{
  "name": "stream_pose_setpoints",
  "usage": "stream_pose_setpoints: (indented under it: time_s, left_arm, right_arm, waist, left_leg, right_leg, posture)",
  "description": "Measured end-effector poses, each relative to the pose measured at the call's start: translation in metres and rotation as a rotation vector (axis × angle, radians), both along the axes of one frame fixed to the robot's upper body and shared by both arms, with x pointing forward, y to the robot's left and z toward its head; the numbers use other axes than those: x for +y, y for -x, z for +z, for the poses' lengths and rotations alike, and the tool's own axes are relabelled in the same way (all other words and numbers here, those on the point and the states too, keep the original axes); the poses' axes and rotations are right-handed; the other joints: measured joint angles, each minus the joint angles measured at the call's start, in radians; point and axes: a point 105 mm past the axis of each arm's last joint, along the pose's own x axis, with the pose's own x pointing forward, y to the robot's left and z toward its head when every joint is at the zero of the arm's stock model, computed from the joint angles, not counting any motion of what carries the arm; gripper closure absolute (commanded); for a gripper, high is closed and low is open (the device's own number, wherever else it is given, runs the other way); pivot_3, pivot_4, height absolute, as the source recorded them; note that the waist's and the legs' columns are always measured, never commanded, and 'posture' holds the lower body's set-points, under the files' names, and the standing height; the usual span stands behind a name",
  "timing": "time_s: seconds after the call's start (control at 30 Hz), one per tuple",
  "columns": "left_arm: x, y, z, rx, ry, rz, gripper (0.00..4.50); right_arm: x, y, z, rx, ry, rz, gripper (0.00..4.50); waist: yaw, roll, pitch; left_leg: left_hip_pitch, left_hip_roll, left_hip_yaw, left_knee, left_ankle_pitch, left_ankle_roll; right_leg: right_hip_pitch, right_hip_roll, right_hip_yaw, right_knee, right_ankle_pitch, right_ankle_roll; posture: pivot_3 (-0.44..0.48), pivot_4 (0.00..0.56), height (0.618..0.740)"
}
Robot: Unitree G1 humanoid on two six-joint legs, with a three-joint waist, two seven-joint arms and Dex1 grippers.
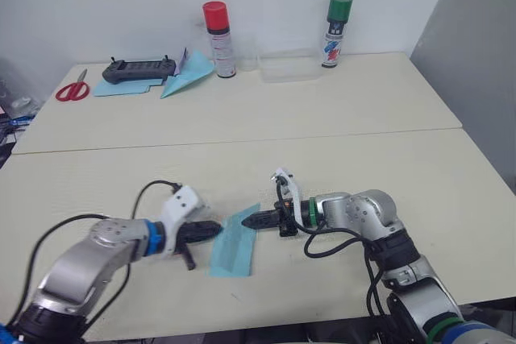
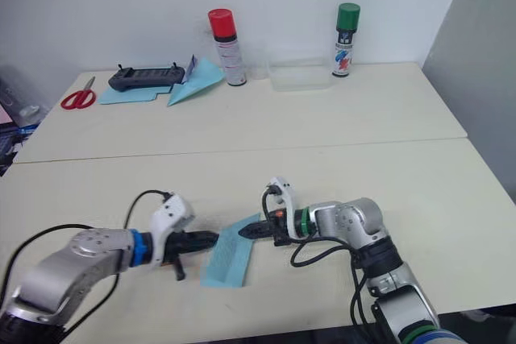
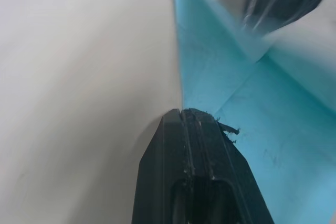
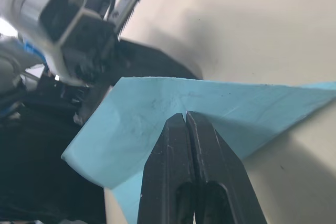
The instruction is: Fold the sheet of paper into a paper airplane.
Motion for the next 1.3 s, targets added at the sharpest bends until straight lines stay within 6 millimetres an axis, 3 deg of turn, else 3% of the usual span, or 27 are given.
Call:
stream_pose_setpoints:
  time_s: [0.2, 0.33, 0.4, 0.63, 0.93, 1.3]
  left_arm:
    - [0.017, -0.003, 0.008, 0.006, 0.015, 0.033, 4.50]
    - [0.008, -0.023, 0.038, -0.097, 0.079, 0.027, 4.50]
    - [0.003, -0.021, 0.040, -0.101, 0.078, 0.004, 4.50]
    - [-0.021, 0.016, 0.003, 0.090, 0.072, -0.115, 4.50]
    - [-0.058, -0.010, -0.004, -0.023, 0.101, -0.164, 4.50]
    - [-0.069, -0.018, -0.001, -0.019, 0.109, -0.238, 4.50]
  right_arm:
    - [0.005, 0.003, -0.004, -0.118, 0.035, 0.058, 4.47]
    - [0.008, 0.002, -0.008, -0.203, 0.059, 0.081, 4.47]
    - [0.009, 0.002, -0.007, -0.208, 0.053, 0.088, 4.47]
    - [0.008, -0.001, -0.006, -0.203, 0.042, 0.083, 4.47]
    - [-0.001, -0.006, -0.004, -0.153, 0.050, 0.052, 4.47]
    - [-0.008, -0.006, 0.000, -0.099, 0.036, 0.029, 4.47]
  waist:
    - [0.002, 0.000, 0.000]
    - [0.006, -0.004, 0.000]
    - [0.005, -0.004, 0.000]
    - [0.006, -0.004, 0.001]
    - [0.033, -0.001, 0.003]
    - [0.043, 0.000, 0.003]
  left_leg:
    - [0.000, 0.004, -0.002, -0.001, 0.000, 0.000]
    - [-0.001, 0.004, -0.001, 0.000, 0.000, 0.000]
    - [-0.001, 0.003, 0.000, 0.000, 0.000, 0.000]
    - [-0.001, 0.004, -0.001, -0.001, 0.000, -0.001]
    - [0.000, 0.002, -0.002, 0.002, 0.000, -0.001]
    - [-0.002, 0.001, -0.002, 0.002, 0.000, -0.001]
  right_leg:
    - [-0.003, 0.005, -0.001, 0.003, -0.001, -0.006]
    - [-0.002, 0.005, 0.000, 0.002, -0.001, -0.005]
    - [-0.002, 0.004, 0.001, 0.002, -0.001, -0.005]
    - [-0.003, 0.004, 0.000, 0.003, -0.001, -0.006]
    - [0.000, 0.004, 0.001, 0.002, 0.000, -0.006]
    - [0.000, 0.004, 0.000, 0.001, 0.000, -0.005]
  posture:
    - [0.000, 0.150, 0.740]
    - [0.000, 0.150, 0.740]
    - [0.000, 0.150, 0.740]
    - [0.000, 0.150, 0.740]
    - [0.000, 0.150, 0.740]
    - [0.000, 0.150, 0.740]
